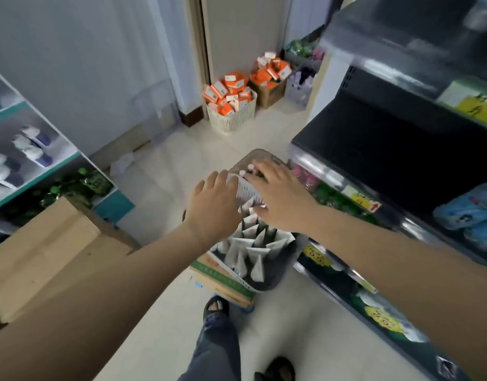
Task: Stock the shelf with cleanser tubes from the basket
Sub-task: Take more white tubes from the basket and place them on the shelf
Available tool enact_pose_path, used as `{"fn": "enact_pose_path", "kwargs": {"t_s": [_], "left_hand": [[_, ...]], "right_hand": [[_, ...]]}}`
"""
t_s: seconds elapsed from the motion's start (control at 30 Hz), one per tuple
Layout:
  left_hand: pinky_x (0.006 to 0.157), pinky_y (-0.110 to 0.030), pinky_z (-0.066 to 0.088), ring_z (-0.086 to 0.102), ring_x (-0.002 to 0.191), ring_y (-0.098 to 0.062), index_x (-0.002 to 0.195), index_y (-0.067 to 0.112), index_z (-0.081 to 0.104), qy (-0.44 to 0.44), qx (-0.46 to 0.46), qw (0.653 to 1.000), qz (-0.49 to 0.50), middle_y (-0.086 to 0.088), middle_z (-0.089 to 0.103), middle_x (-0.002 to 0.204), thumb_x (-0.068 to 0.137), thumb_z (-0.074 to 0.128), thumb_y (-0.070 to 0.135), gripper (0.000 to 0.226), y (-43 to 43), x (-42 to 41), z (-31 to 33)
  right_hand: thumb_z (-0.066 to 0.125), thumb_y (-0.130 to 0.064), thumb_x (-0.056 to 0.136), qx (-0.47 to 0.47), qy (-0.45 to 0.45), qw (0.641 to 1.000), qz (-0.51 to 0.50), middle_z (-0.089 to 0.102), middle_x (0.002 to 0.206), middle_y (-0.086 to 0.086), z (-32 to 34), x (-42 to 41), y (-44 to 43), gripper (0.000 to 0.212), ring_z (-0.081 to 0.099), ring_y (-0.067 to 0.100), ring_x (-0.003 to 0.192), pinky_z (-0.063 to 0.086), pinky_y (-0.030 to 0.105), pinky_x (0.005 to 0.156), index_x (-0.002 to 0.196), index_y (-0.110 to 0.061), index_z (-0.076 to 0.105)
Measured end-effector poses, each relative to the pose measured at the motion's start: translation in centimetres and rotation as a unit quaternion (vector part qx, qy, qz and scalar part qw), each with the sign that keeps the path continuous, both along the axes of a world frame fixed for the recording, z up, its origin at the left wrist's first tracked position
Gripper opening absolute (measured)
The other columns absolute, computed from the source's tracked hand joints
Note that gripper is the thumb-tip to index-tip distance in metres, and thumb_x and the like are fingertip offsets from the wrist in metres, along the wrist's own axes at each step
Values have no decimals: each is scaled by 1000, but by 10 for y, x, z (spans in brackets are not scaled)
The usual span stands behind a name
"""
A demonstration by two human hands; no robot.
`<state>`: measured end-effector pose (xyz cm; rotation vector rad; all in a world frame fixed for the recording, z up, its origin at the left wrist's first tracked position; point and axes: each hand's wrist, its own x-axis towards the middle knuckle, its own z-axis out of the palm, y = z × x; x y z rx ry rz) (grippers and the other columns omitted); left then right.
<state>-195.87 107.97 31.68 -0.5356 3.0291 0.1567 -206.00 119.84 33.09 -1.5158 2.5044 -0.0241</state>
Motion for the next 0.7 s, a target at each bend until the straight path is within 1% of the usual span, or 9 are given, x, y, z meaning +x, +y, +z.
{"fn": "enact_pose_path", "kwargs": {"t_s": [0.1, 0.23, 0.37, 0.43, 0.57, 0.7], "left_hand": [[110, -36, 26, 29, 138, -25, 144, 12, 30, -28, 53, 998, 11, -8, 33, 148, 91, 42, 34, 58, -31, -1, -40], [103, -36, 37, 37, 131, -24, 139, 13, 34, -82, 113, 990, 23, -6, 40, 141, 86, 52, 29, 58, -64, -1, -96], [103, -31, 35, 38, 128, -24, 136, 9, 37, -142, 164, 976, 18, -7, 43, 136, 86, 52, 19, 53, -85, 0, -145], [98, -31, 39, 42, 125, -24, 131, 9, 41, -165, 189, 968, 28, -7, 46, 132, 85, 53, 16, 48, -93, 0, -168], [85, -37, 48, 52, 113, -25, 117, 10, 49, -211, 218, 951, 51, -6, 53, 119, 81, 54, 11, 36, -102, -3, -205], [76, -34, 49, 58, 106, -25, 113, 10, 56, -260, 196, 945, 30, -6, 57, 113, 84, 53, 10, 29, -111, -10, -235]], "right_hand": [[50, -35, 92, 41, -23, 999, 1, -1, 159, 7, -41, 0, -31, 69, -3, 27, 147, 2, 44, 118, 150, -20, 16], [49, -35, 93, 83, -43, 995, 20, 1, 159, 9, -93, 1, -61, 68, -1, 27, 147, 3, 43, 120, 150, -17, 15], [50, -20, 93, 132, -53, 988, 53, 1, 159, 9, -144, 3, -83, 67, -2, 26, 147, 2, 44, 120, 150, -15, 15], [51, -15, 91, 152, -63, 984, 70, 4, 159, 9, -169, 3, -92, 68, -1, 26, 147, 2, 44, 120, 149, -15, 16], [54, -13, 89, 158, -96, 980, 80, 15, 158, 8, -213, 3, -105, 64, 8, 23, 146, 1, 39, 118, 146, -14, 27], [53, -10, 87, 171, -113, 974, 100, 36, 148, 10, -247, 5, -114, 53, 24, 24, 142, 6, 37, 119, 139, -9, 41]]}}
